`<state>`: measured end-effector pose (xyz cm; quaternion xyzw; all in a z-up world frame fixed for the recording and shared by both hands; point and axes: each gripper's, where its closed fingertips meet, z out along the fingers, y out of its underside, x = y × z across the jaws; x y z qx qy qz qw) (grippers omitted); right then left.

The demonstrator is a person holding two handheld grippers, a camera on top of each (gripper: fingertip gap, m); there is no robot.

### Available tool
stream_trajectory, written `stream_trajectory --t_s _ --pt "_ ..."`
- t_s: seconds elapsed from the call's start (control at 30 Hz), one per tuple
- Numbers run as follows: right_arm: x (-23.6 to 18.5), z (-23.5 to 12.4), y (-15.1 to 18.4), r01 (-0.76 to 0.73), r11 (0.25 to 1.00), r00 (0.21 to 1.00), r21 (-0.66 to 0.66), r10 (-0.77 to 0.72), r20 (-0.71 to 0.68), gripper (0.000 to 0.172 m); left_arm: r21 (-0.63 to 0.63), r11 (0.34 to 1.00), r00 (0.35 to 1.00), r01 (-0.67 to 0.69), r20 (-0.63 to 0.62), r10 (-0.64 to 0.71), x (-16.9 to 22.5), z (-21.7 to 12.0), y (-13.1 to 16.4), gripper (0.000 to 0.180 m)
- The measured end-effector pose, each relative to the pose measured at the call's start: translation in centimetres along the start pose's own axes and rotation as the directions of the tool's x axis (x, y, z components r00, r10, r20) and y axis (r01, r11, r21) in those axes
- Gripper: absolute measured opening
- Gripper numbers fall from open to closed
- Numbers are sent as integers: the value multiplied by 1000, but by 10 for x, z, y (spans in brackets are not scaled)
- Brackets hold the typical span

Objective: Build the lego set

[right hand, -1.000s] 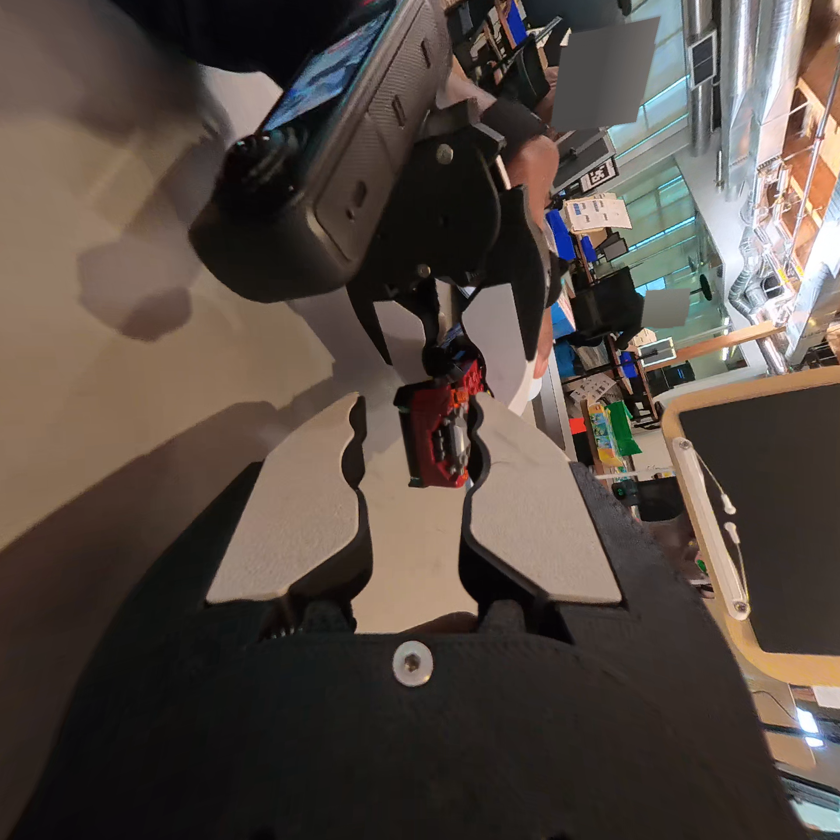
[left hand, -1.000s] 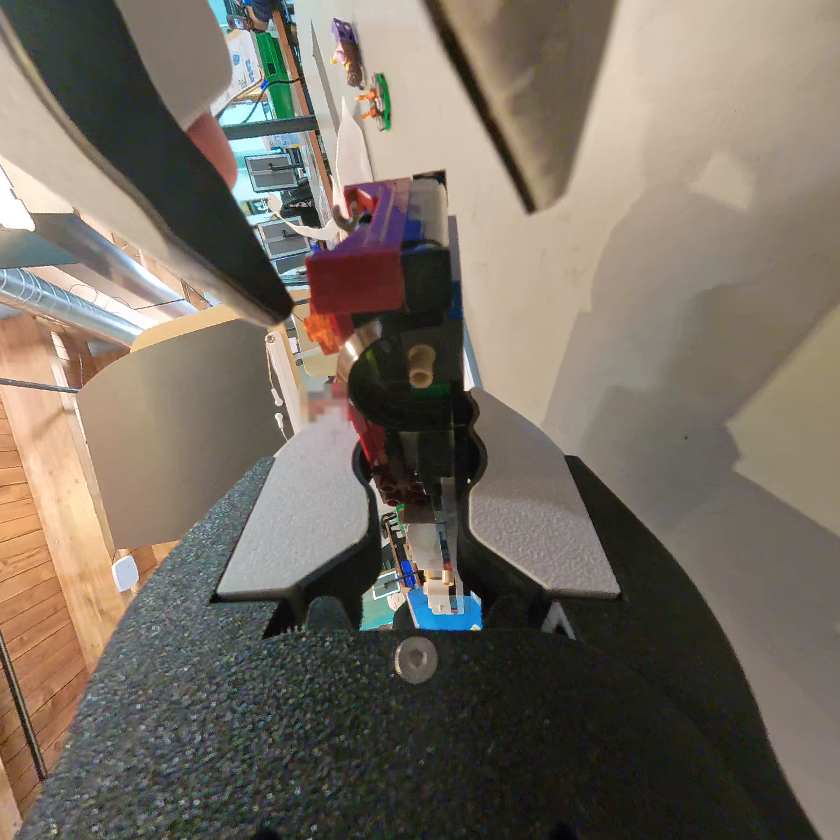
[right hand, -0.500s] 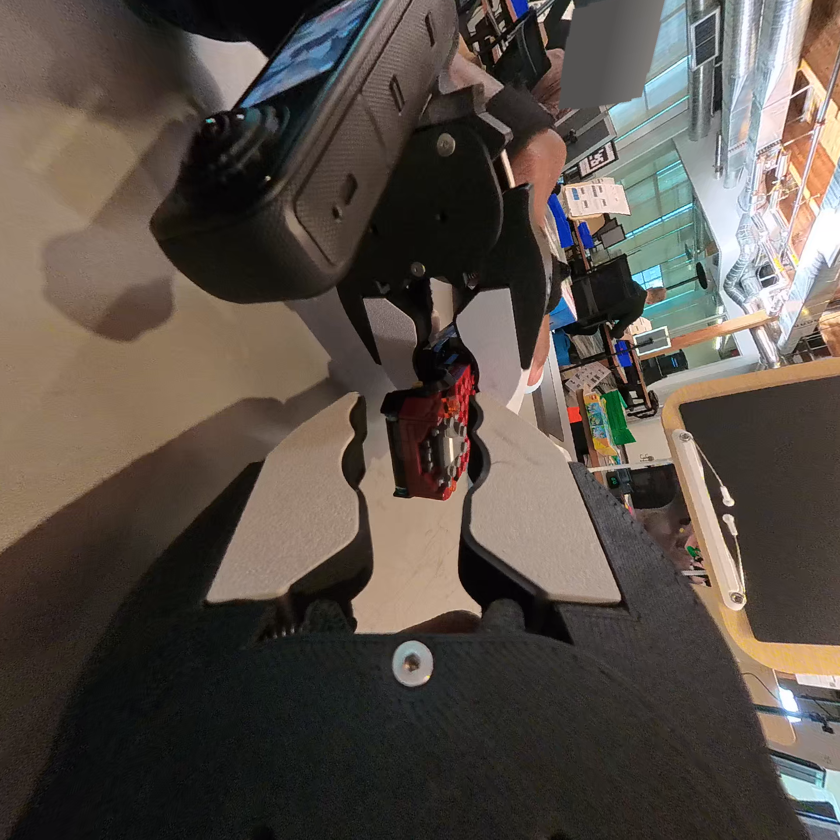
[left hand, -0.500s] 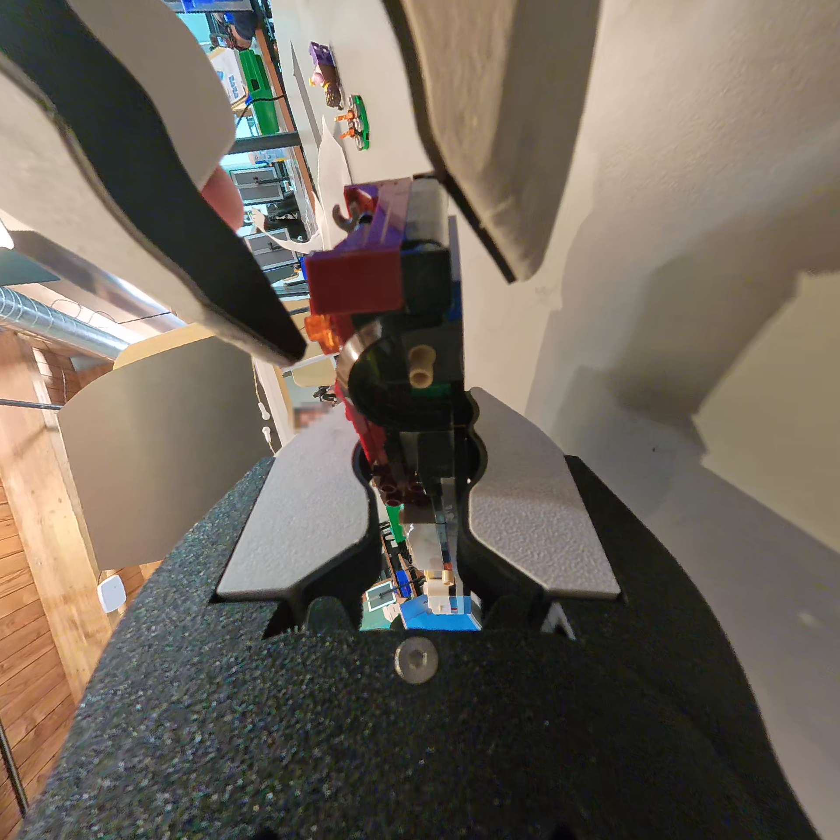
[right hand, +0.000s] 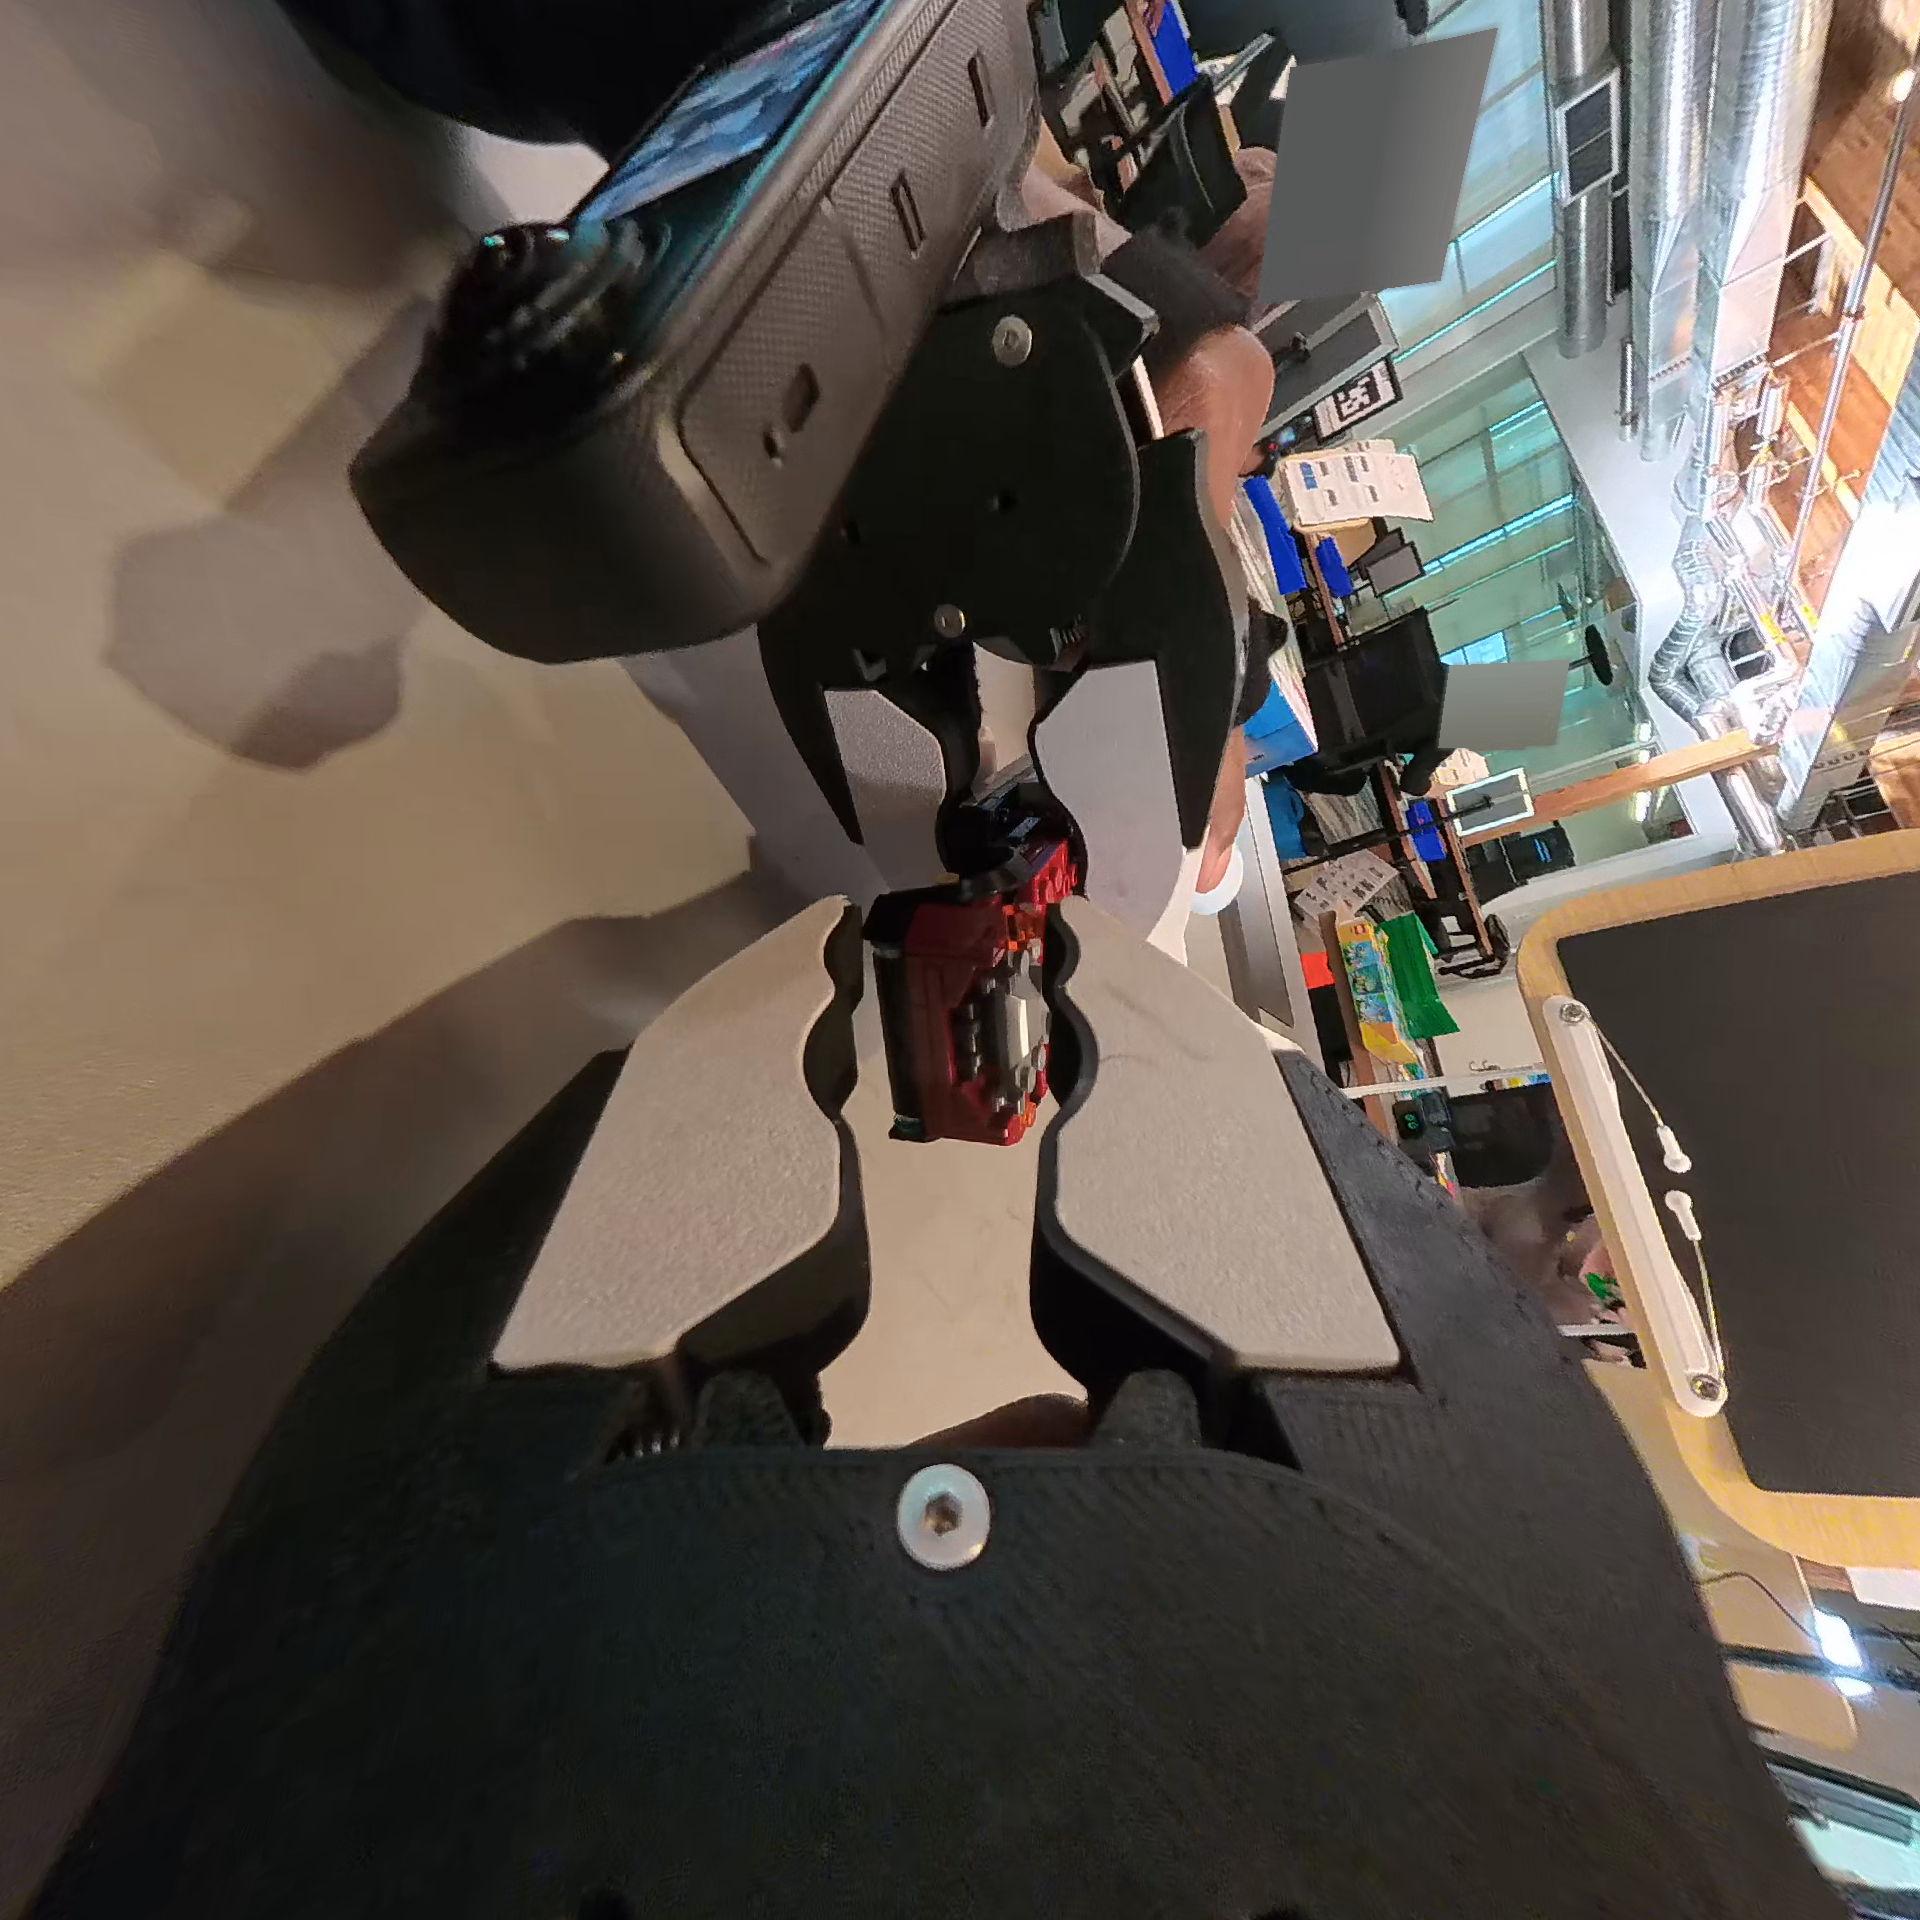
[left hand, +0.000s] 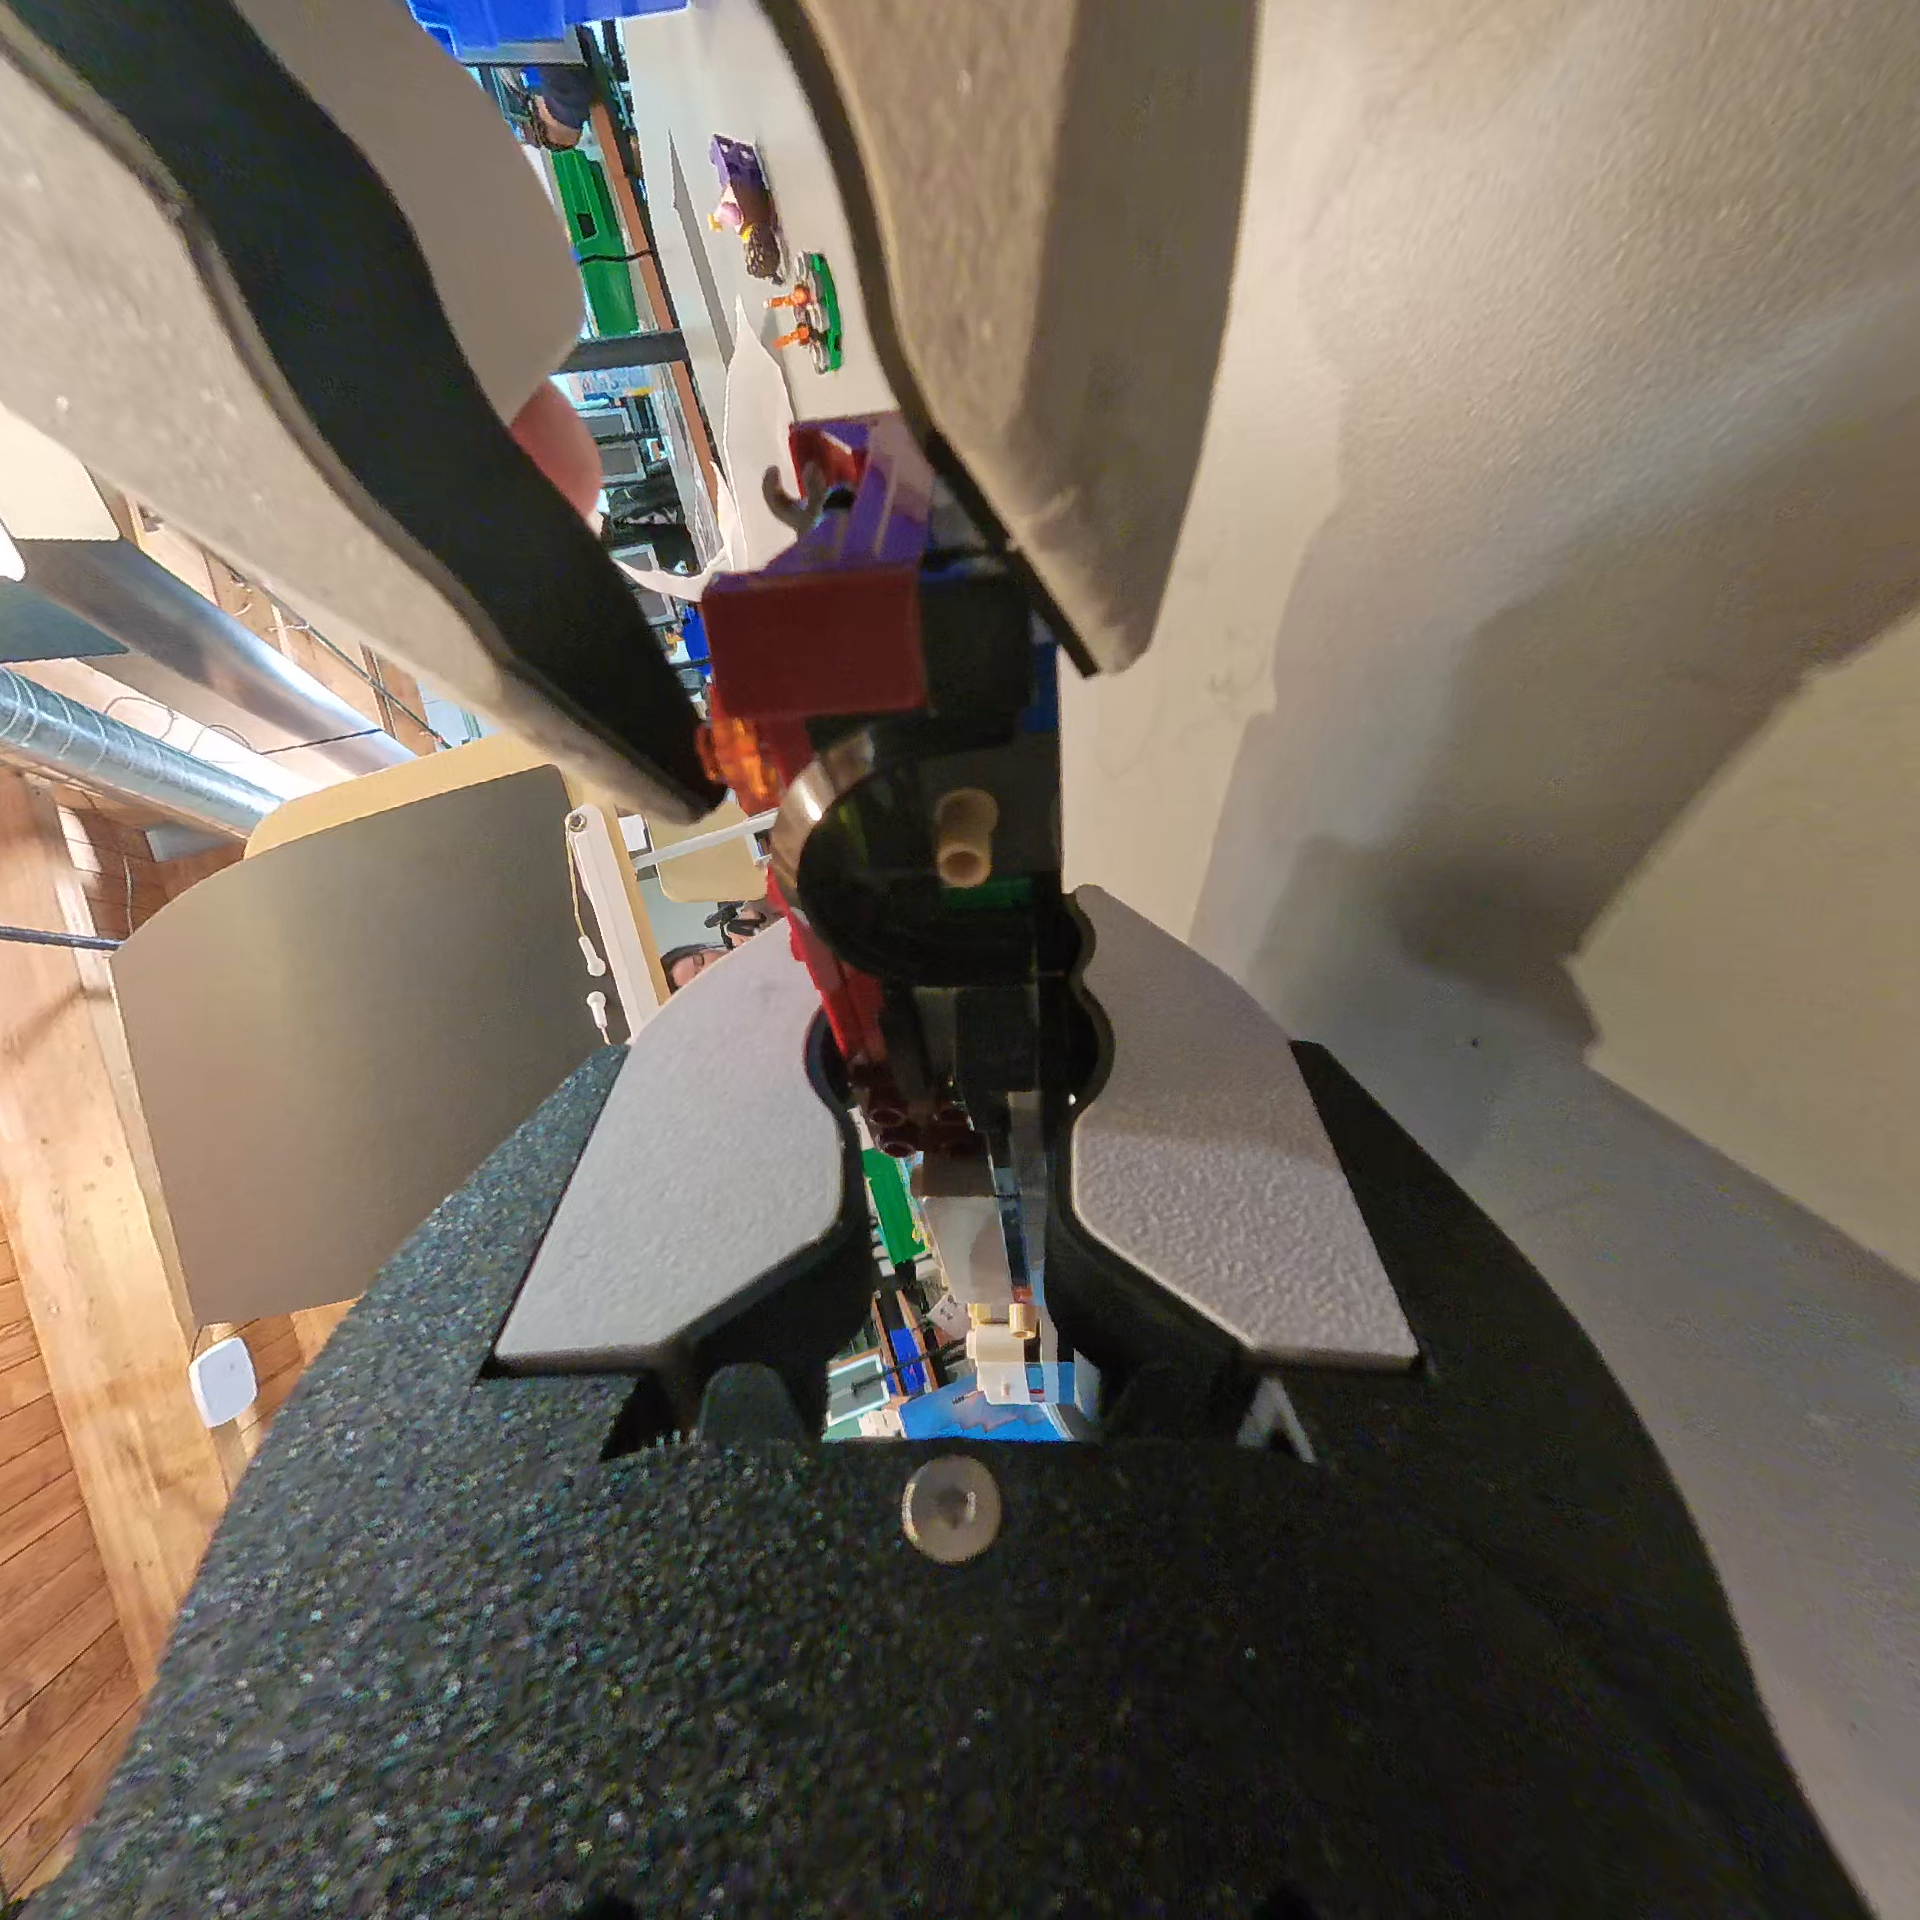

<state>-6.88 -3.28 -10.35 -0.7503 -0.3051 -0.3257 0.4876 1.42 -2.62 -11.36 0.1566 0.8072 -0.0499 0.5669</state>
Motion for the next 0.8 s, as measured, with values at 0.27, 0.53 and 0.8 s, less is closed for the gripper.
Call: stream_trajectory --t_s 0.27,0.53,0.8 --pt "-2 -3 -4 -47 997 998 56 45 36 33 21 1000 1000 -5 7 5 -1 -1 -5 36" --pt "-6 -5 -8 -56 994 997 89 50 63 31 40 999 1000 -22 12 21 0 -2 -9 36" --pt "-3 -5 -7 13 996 1000 91 -14 16 31 45 999 1000 3 6 -3 0 -1 -8 36"
